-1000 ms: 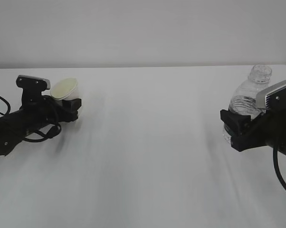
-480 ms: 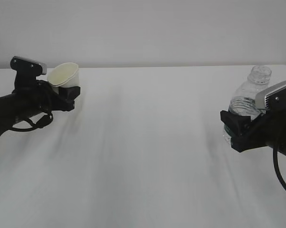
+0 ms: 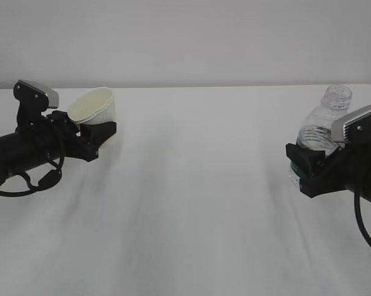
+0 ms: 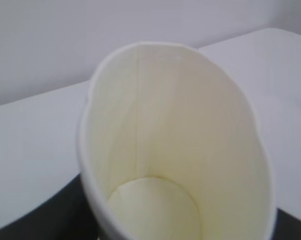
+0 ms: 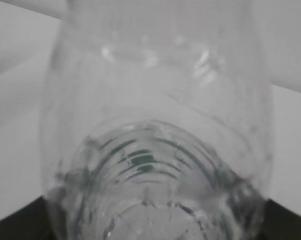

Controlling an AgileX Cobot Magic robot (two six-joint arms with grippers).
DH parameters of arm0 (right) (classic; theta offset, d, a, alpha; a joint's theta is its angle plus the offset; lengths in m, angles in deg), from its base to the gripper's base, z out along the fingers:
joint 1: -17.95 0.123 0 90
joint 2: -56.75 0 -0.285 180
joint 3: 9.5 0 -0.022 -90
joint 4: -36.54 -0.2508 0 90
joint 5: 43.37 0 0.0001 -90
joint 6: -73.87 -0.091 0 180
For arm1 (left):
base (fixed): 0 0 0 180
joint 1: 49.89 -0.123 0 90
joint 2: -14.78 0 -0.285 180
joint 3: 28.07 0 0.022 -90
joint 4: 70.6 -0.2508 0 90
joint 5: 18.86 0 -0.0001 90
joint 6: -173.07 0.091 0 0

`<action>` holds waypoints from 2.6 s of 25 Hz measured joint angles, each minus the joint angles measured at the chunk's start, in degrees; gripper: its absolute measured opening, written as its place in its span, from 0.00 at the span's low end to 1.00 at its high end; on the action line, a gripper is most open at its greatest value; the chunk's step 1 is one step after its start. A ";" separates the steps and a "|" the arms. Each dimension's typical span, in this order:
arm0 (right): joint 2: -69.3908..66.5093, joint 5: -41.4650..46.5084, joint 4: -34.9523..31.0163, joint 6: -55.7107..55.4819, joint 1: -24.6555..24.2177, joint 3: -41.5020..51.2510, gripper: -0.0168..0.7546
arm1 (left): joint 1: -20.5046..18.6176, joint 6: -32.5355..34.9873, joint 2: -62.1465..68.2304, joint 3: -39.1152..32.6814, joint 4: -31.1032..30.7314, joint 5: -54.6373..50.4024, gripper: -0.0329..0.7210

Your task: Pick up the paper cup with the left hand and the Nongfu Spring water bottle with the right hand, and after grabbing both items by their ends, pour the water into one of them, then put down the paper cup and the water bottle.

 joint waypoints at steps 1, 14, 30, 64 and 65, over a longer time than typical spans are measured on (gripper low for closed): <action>0.00 0.00 0.00 0.00 0.00 0.00 0.62 | 0.00 -0.91 -0.09 -0.09 -1.87 0.00 0.60; 0.00 0.00 2.08 1.10 0.00 0.00 0.62 | 0.07 -12.01 -0.22 -0.09 -26.32 4.16 0.60; 0.00 -0.10 8.96 1.29 0.00 0.00 0.62 | 11.20 -14.62 -2.32 -0.09 -29.18 4.29 0.60; 0.00 3.90 25.40 5.24 0.10 -5.74 0.62 | 24.50 -6.32 -2.32 -0.09 -25.86 -0.46 0.60; 0.00 4.17 25.82 5.24 0.20 -6.11 0.62 | 24.50 -6.18 -2.32 -0.09 -25.86 -0.46 0.60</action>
